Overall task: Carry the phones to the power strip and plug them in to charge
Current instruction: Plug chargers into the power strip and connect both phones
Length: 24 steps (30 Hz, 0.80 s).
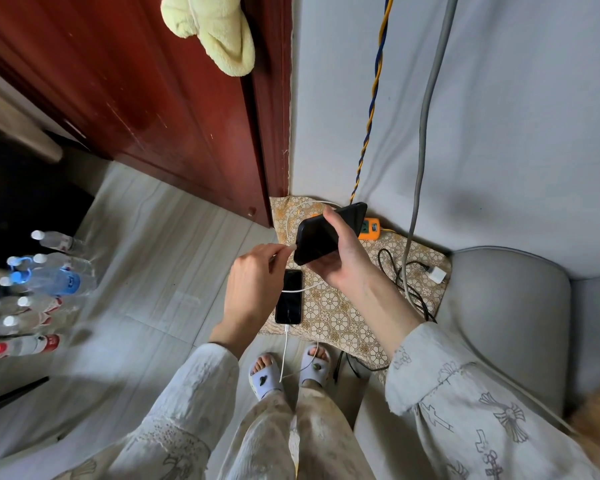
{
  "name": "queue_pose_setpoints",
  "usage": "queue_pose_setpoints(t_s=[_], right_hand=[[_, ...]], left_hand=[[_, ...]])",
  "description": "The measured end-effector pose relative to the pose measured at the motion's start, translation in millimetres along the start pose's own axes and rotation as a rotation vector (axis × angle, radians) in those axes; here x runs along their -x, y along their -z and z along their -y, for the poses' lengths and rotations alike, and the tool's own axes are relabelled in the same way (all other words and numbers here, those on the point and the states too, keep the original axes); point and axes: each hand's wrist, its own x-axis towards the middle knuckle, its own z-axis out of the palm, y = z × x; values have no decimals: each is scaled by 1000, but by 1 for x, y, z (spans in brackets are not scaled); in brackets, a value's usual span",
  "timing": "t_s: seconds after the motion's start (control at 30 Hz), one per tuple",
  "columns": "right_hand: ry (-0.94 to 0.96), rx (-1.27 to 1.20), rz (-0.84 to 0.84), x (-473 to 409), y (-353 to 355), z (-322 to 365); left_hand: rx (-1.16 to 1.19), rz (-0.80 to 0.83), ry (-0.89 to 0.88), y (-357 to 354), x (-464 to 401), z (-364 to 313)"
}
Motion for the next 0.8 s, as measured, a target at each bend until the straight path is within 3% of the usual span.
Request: queue_pose_setpoints(t_s=[0.43, 0.7, 0.8], right_hand=[[34, 140, -126, 4, -3, -11], [-17, 200, -176, 7, -5, -21], [-11, 261, -196, -4, 18, -26]], left_hand=[[-207, 6, -21, -3, 9, 4], [-199, -72, 28, -9, 19, 7], [-271, 141, -23, -25, 26, 21]])
